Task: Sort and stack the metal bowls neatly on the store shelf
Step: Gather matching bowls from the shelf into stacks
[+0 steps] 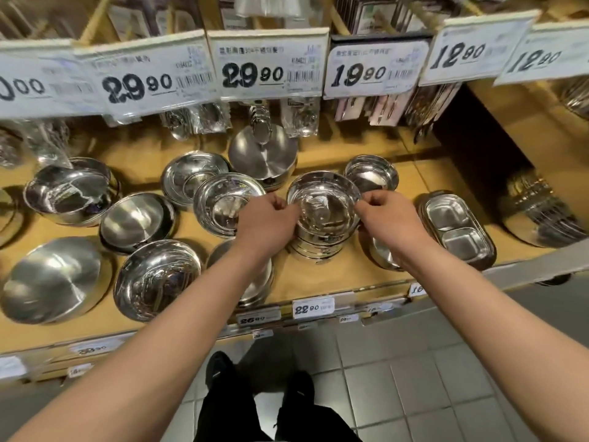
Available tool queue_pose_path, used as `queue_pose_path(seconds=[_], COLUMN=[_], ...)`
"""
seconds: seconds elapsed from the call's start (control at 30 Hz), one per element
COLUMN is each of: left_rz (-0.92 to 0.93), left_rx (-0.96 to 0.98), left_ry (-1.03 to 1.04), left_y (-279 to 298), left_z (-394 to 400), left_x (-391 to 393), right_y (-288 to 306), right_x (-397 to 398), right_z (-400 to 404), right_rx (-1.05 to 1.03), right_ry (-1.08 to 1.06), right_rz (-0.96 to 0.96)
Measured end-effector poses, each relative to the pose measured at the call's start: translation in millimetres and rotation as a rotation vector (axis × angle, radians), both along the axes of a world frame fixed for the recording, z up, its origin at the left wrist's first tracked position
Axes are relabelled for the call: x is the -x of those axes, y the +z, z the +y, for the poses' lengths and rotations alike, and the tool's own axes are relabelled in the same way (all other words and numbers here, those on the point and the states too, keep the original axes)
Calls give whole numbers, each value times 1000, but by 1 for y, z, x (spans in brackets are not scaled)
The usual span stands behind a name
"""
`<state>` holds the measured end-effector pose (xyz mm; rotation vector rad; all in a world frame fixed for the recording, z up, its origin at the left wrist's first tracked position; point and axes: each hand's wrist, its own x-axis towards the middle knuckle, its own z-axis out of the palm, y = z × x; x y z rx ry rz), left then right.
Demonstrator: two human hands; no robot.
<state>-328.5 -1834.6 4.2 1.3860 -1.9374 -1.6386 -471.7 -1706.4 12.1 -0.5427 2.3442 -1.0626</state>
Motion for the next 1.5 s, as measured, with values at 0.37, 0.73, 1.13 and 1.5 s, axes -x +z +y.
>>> queue_pose_path(seconds=[0.37,0.73,1.13,1.5], left_rz=[16,142,114,54], left_rx=[-175,-413,-246,-40], left_ry=[-71,3,44,169], left_y=[-5,-19,-4,-19], left_z=[-4,6,-2,-5], left_x=[2,11,-15,-102], right_y=[-16,-40,-48,-88], right_x=[4,-11,15,34], right_z=[5,5,59,93], right_rx=[165,331,145,111], right_ry=[-100,-112,-341,-518], right_rz=[-434,-677,-44,-492])
